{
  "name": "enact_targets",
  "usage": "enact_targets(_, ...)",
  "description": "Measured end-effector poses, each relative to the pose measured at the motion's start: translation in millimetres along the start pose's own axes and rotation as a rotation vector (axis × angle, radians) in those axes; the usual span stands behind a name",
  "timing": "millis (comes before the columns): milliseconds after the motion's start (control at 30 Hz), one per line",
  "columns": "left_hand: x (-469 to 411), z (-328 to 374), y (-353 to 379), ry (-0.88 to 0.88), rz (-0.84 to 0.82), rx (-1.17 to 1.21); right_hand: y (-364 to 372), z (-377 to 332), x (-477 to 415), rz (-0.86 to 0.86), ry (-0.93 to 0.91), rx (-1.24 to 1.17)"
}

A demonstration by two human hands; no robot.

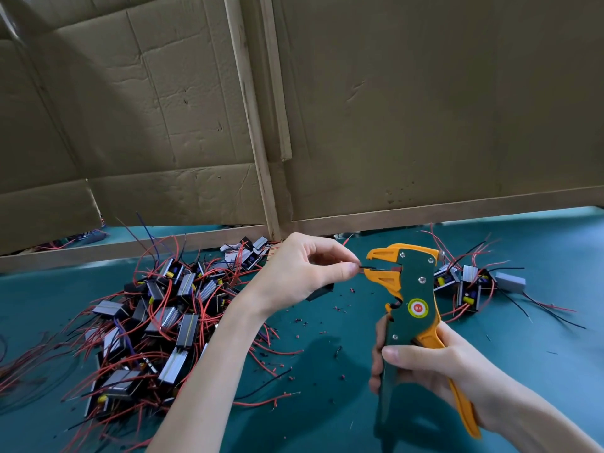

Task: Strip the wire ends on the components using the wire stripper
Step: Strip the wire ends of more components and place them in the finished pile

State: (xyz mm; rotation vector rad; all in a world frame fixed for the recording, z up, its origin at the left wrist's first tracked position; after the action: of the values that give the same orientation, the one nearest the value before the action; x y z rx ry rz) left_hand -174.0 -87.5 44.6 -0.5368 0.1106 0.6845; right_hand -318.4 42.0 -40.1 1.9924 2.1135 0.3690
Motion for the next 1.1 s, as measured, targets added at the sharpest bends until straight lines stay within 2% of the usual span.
enact_targets(267, 0, -1, -2, -0.034, -0.019, -0.017, 0, 2, 1, 0.016, 0.015, 0.043)
enact_targets(433, 1, 0, -3, -0.061, -0.026, 0.008, 4, 4, 4, 0.124, 0.031, 0.105)
enact_targets(500, 2, 1, -4, -0.058, -0.047, 0.010, 10, 3, 3, 0.144, 0.010, 0.144)
enact_targets(633, 1, -2, -2, -0.108, -0.044, 0.013, 13, 10, 1, 0.290, -0.061, 0.194)
enact_targets(700, 0, -6, -1, -0.130, -0.030, -0.030, 13, 12, -1, 0.252, -0.026, 0.147)
enact_targets(800, -1, -10, -6, -0.135, 0.009, -0.064, 14, 10, -3, 0.050, 0.056, -0.089)
enact_targets(867, -1, -13, -11, -0.131, 0.047, -0.066, 8, 13, -7, 0.045, 0.075, -0.195)
enact_targets(967, -5, -12, -13, -0.036, 0.140, -0.174, -6, 15, -13, 0.125, 0.106, -0.303)
enact_targets(1033, -12, -7, -7, 0.082, 0.225, -0.308, -15, 17, -16, 0.210, 0.159, -0.339)
enact_targets(1100, -23, 1, 10, 0.220, 0.301, -0.346, -19, 19, -18, 0.261, 0.204, -0.369)
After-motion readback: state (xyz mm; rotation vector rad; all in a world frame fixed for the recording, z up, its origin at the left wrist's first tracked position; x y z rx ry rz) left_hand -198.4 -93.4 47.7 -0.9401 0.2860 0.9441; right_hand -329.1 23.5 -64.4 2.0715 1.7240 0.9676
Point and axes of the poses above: each hand's wrist, its own x-axis away from the middle knuckle, its own y-axis out of the palm, z = x × y, the point moved 2 cm from there along -x, towards the middle knuckle, and after that the axes turned 2 degrees about y, right-handed, at the moved point
